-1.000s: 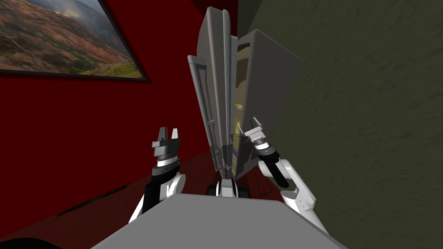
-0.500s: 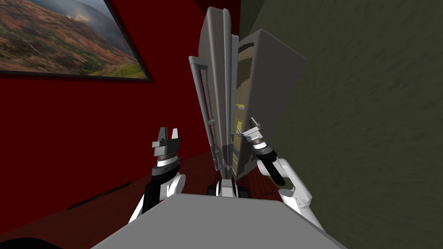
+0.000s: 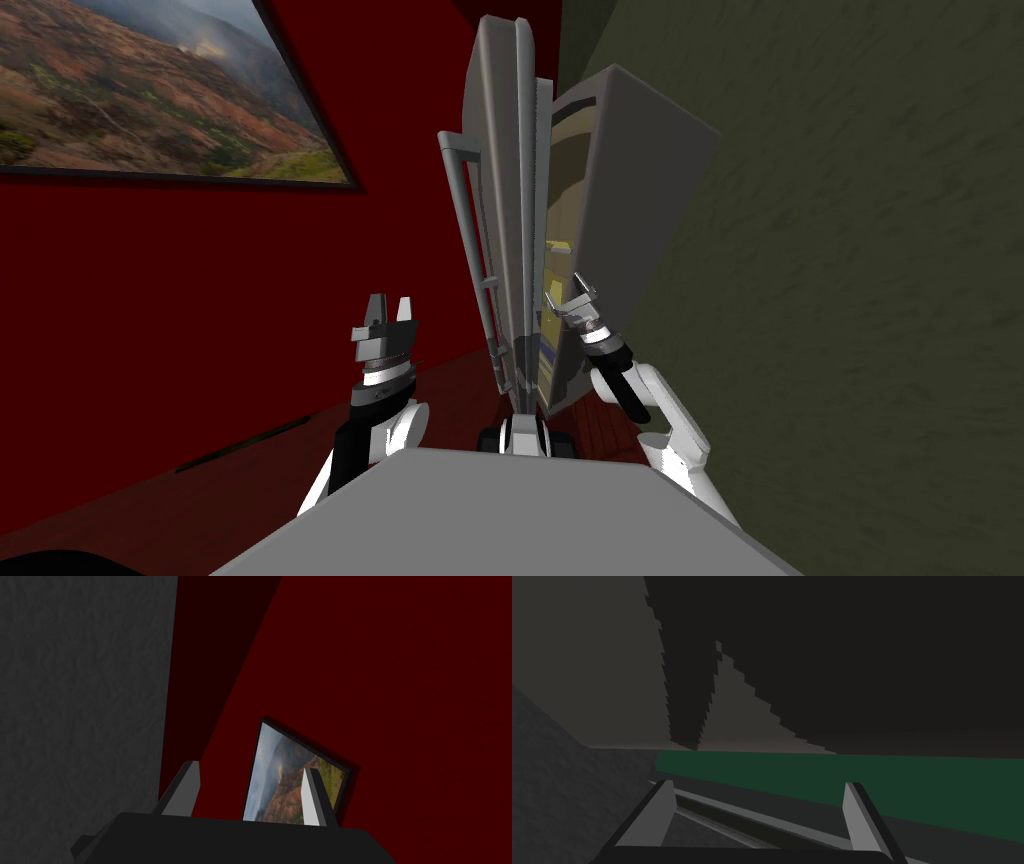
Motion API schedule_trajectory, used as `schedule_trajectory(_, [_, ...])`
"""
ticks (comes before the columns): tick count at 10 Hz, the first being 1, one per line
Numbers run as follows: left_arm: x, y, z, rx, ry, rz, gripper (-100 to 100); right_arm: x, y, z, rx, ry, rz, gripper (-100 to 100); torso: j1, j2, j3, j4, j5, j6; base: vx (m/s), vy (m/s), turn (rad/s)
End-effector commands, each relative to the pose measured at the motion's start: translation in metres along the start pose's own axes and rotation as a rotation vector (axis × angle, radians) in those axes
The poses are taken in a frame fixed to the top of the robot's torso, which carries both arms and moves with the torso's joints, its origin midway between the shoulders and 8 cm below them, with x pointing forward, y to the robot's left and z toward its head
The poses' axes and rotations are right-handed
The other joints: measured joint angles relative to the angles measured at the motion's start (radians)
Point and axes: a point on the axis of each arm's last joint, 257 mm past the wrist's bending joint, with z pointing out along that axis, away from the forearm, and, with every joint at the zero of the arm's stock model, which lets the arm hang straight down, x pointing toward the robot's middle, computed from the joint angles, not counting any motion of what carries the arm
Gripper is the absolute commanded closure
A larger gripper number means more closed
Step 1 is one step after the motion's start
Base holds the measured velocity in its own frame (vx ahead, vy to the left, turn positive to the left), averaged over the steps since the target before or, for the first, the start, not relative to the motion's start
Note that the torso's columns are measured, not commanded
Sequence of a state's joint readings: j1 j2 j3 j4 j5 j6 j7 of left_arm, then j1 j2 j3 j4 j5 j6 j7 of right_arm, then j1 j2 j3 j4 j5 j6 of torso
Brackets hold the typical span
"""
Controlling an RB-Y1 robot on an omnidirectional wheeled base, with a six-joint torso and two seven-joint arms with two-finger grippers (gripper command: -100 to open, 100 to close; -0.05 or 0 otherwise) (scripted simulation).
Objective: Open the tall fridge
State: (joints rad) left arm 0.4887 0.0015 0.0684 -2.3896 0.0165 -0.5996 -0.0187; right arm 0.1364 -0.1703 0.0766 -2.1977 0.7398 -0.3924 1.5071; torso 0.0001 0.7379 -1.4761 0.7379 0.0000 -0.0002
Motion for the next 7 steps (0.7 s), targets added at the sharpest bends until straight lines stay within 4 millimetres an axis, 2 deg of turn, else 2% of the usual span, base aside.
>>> schedule_trajectory(1, [0.000, 0.000, 0.000, 0.000, 0.000, 0.000, 0, 0.003, 0.007, 0.003, -0.013, 0.009, -0.092, -100, 0.001, -0.002, -0.001, -0.001, 0.000, 0.000, -0.005, 0.020, 0.039])
schedule_trajectory(7, [0.000, 0.000, 0.000, 0.000, 0.000, 0.000, 0, 0.008, 0.020, 0.008, -0.036, 0.022, -0.274, -100, 0.004, -0.015, -0.010, -0.007, 0.001, -0.003, -0.004, 0.019, 0.028])
